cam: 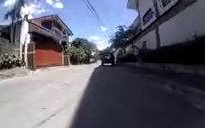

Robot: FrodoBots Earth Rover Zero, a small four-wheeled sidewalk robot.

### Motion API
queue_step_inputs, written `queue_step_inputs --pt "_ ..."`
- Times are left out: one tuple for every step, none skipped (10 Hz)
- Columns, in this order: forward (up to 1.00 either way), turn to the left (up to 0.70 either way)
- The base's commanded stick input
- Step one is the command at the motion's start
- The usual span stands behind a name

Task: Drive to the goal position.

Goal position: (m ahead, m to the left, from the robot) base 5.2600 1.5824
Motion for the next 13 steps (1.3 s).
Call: queue_step_inputs --pt "1.00 0.02" --pt "1.00 0.09" --pt "1.00 0.00" --pt "1.00 0.00" --pt "1.00 0.00" --pt "1.00 0.01" --pt "1.00 0.19" --pt "1.00 0.17" --pt "1.00 -0.31" --pt "1.00 -0.40" --pt "1.00 -0.40" --pt "1.00 -0.20" --pt "1.00 0.02"
